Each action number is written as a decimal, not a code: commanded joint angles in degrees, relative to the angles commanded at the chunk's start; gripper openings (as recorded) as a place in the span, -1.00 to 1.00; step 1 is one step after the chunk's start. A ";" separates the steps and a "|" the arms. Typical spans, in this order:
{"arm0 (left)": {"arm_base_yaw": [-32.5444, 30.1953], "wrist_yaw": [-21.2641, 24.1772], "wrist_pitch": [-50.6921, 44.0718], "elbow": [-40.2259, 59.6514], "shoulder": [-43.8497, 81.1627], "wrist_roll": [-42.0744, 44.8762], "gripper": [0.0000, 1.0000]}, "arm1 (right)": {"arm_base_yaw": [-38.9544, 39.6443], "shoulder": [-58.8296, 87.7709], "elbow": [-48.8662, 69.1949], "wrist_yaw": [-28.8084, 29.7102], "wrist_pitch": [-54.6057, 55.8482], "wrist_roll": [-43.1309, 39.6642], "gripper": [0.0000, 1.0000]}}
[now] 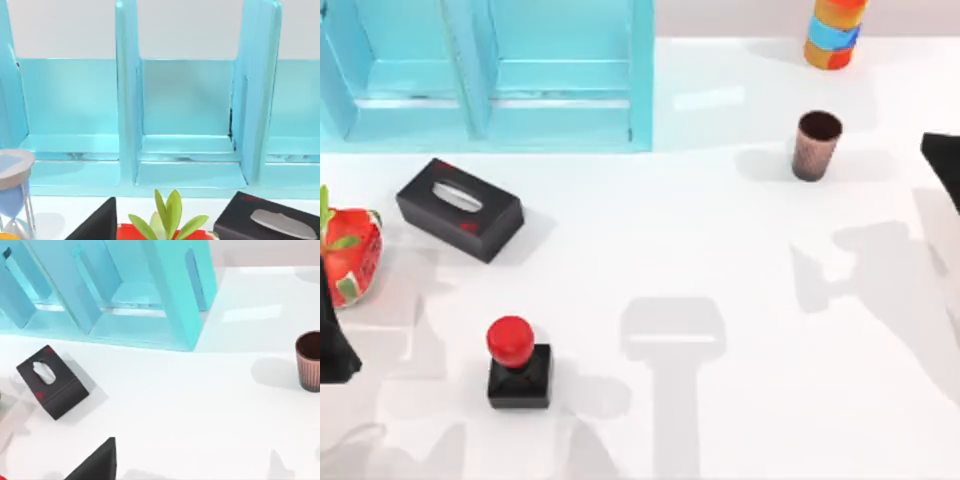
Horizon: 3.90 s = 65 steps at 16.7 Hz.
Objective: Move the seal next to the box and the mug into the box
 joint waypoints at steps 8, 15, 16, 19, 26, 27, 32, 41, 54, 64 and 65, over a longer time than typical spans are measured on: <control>0.00 0.00 0.00 0.00 0.00 0.00 1.00 | 20.99 47.09 56.13 0.38 -31.07 18.03 1.00; 0.00 0.00 0.00 0.00 0.00 0.00 1.00 | 32.95 82.12 93.38 4.88 -52.86 32.58 1.00; 0.00 0.00 0.00 0.00 0.00 0.00 1.00 | 34.03 86.29 97.70 5.77 -55.29 34.38 1.00; 0.00 0.00 0.00 0.00 0.00 0.00 1.00 | 36.42 97.30 108.95 8.63 -61.55 39.26 1.00; 0.00 0.00 0.00 0.00 0.00 0.00 1.00 | 38.57 113.29 124.09 14.24 -70.12 46.68 1.00; 0.00 0.00 0.00 0.00 0.00 0.00 1.00 | 38.66 114.35 125.08 14.67 -70.66 47.17 1.00; 0.00 0.00 0.00 0.00 0.00 0.00 1.00 | 38.74 115.25 125.94 15.05 -71.15 47.62 1.00; 0.00 0.00 0.00 0.00 0.00 0.00 1.00 | 38.03 125.88 138.71 15.15 -73.19 46.94 1.00; 0.00 0.00 0.00 0.00 0.00 0.00 1.00 | 37.15 135.99 150.76 15.24 -74.96 46.04 0.55; 0.00 0.00 0.00 0.00 0.00 0.00 1.00 | 37.15 135.99 150.76 15.24 -74.96 46.04 -0.96; 0.00 0.00 0.00 0.00 0.00 0.00 1.00 | 37.15 135.99 150.76 15.24 -74.96 46.04 -1.00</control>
